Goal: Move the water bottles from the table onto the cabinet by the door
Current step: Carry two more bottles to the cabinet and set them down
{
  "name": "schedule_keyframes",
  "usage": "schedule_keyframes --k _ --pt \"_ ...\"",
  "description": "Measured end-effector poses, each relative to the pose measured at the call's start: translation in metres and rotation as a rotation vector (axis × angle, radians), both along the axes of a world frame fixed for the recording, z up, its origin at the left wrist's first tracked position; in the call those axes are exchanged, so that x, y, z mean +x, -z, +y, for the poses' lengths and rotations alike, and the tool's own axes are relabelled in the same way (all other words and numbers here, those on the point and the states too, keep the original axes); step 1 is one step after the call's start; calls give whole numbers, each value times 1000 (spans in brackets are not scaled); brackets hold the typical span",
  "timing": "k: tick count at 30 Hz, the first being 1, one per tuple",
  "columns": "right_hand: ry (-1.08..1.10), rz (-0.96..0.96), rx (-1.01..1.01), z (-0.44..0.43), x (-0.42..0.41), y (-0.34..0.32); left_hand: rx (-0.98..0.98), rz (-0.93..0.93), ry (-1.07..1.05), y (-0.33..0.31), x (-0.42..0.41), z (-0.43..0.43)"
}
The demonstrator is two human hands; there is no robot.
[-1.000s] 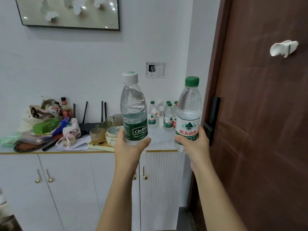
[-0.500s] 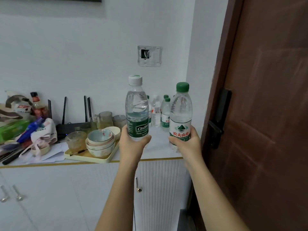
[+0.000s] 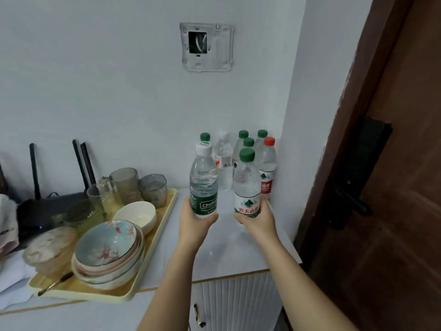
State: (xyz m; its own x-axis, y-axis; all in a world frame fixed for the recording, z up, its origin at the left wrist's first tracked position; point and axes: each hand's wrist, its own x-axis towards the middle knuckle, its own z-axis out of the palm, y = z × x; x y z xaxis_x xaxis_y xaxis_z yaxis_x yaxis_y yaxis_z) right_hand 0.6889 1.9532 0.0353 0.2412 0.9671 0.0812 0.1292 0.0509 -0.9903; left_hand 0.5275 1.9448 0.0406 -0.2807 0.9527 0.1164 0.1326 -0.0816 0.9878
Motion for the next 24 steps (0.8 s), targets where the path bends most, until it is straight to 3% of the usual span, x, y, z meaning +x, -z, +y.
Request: schedule_keyframes --k 13,24 --pt "-3 -15 -75 57 -18 52 -83 59 -41 57 -4 56" --pt "-56 -47 -68 81 -15 56 -121 140 13 61 -3 74"
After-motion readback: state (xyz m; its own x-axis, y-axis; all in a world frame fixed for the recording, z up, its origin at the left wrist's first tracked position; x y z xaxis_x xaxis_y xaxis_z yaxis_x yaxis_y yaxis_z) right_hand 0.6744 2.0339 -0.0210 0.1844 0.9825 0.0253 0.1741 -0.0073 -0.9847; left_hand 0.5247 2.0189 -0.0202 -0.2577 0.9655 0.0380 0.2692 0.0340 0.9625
